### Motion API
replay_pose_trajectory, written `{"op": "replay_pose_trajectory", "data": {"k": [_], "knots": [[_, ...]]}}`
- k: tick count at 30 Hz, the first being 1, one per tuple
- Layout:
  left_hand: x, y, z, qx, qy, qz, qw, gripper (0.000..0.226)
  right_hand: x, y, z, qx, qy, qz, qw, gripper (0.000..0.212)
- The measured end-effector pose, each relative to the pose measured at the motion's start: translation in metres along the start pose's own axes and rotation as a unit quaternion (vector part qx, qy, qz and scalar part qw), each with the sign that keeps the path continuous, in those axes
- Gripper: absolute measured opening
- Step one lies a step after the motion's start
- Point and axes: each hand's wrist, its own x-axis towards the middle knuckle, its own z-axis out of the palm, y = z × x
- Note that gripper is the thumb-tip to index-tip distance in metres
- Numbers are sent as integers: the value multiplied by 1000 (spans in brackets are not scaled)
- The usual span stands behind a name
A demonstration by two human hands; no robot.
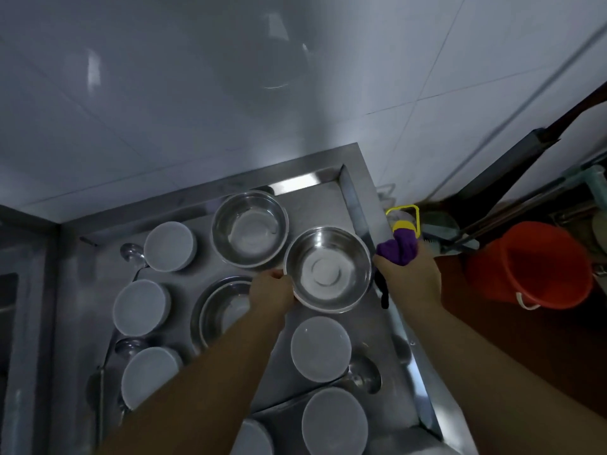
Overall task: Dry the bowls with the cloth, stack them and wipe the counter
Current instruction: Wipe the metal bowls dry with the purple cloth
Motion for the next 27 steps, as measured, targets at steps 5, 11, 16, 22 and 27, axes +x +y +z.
{"op": "replay_pose_trajectory", "data": {"k": [5,11,16,22,27], "knots": [[14,-2,9,-32,-16,-28,999,9,5,4,14,-2,-44,-36,998,32],[21,-5,12,-51,-37,-32,998,27,2,1,27,-30,-36,-58,997,38],[34,-1,-3,-40,-19,-54,998,14,0,-9,33,-26,-58,-119,991,39],[60,-2,-37,-157,61,-98,981,42,0,-19,39,-63,-76,-119,988,45],[79,-5,-47,-209,69,-104,970,17,-4,-18,43,-91,-95,-136,982,42]]}}
